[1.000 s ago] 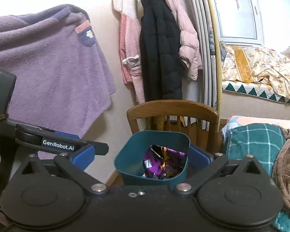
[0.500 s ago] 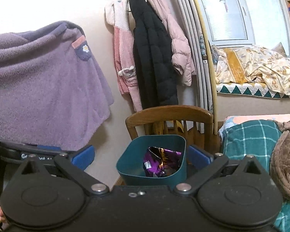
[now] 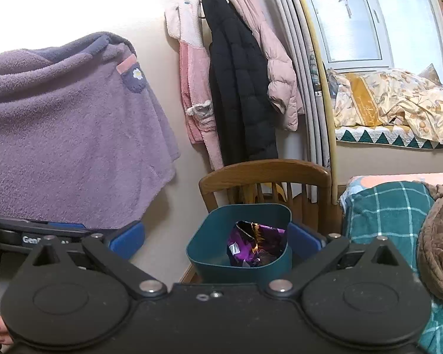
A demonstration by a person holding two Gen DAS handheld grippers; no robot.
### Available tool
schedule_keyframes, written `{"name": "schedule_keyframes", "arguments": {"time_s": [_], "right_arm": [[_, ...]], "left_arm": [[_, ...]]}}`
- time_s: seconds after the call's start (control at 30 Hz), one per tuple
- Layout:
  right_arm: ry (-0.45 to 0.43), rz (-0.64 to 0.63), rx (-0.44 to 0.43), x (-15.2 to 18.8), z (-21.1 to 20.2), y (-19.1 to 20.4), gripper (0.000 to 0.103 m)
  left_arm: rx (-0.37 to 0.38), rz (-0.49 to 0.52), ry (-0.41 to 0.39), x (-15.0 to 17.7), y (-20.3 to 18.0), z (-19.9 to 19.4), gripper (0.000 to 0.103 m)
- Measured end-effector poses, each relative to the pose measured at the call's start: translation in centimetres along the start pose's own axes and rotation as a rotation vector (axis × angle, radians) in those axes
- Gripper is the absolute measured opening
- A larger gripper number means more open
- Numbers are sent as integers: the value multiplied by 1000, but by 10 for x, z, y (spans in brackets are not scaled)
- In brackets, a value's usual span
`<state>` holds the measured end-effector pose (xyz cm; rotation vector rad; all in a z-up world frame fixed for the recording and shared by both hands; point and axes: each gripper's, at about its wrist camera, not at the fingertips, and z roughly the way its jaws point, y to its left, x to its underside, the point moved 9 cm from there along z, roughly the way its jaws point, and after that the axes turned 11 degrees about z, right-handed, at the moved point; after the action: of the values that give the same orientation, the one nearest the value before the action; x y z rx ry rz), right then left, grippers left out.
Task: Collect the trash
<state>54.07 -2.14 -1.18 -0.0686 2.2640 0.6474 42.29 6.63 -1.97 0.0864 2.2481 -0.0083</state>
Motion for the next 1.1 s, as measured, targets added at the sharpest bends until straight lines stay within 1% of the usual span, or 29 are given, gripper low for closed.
{"name": "schedule_keyframes", "arguments": {"time_s": [0.27, 0.37, 0.5, 0.67, 0.9, 1.0, 1.1], "right_arm": [[-1, -23, 3, 0, 2, 6, 103], [0, -35, 6, -2, 3, 7, 103], [-7, -25, 14, -6, 4, 6, 103], [-6, -3, 17, -9, 6, 5, 103], [0, -29, 12, -5, 5, 12, 103], [-1, -37, 10, -5, 4, 14, 103], [6, -29, 10, -3, 5, 13, 103]], "left_arm": [[10, -25, -15, 0, 8, -7, 103], [0, -24, -22, 0, 10, -10, 103], [-8, -19, -36, -2, 11, -14, 103], [6, -28, -60, -5, 12, -20, 103], [3, -5, -53, -6, 9, -20, 103], [16, -12, -61, -6, 10, -21, 103], [11, 3, -64, -6, 9, -22, 103]]}}
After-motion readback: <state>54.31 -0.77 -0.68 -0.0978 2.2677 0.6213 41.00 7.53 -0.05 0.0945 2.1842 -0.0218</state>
